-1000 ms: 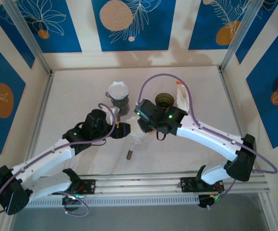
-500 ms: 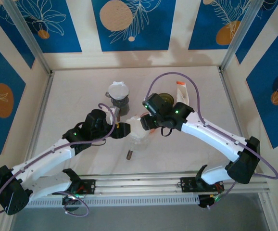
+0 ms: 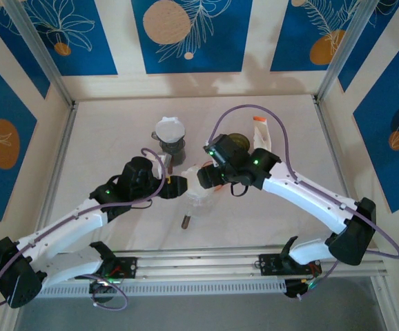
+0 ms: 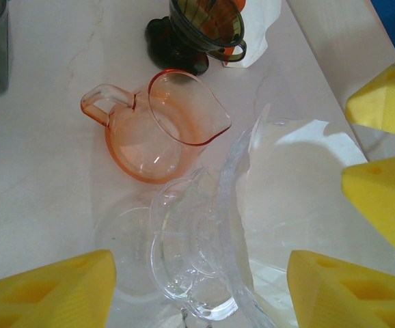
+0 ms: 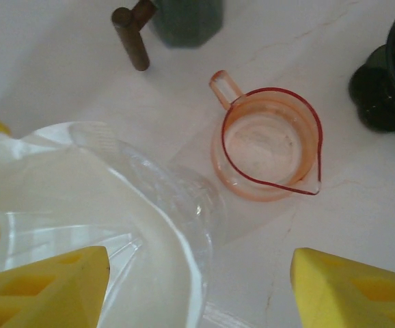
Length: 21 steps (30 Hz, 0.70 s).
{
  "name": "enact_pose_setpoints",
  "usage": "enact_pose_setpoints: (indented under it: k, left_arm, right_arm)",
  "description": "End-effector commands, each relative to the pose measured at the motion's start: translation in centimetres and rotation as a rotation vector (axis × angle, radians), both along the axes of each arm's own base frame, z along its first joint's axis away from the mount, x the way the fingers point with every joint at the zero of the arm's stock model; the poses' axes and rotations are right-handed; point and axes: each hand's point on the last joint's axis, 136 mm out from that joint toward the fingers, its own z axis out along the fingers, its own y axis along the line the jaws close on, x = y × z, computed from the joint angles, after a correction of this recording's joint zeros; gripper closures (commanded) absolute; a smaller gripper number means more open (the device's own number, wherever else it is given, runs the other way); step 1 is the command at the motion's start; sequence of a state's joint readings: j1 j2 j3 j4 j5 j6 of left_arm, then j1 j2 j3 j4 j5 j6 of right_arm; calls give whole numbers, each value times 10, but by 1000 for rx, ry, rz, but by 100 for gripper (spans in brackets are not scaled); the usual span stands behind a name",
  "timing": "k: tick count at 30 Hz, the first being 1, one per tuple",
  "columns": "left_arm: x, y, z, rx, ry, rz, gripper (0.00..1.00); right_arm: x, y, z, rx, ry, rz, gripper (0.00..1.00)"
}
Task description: Place the coffee filter in the dripper
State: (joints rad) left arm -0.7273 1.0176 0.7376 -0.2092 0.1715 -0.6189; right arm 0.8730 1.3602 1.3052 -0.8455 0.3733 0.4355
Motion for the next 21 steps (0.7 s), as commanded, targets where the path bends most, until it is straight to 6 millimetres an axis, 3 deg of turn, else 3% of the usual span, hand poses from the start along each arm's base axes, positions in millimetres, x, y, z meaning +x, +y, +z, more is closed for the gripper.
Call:
enact_pose_setpoints:
  k: [1,5,21]
  left_arm:
    - [2,2,0,-4,-13,3,33]
    - [2,3,0,-3,-15,3,33]
    - [2,2,-3,-2,-9,1,33]
  right_arm:
    - [-6,11,5,33,46,42,28]
    - [-5,10,-8,-16,90,37,20]
    - [-2,16,-36,-42,209,71,20]
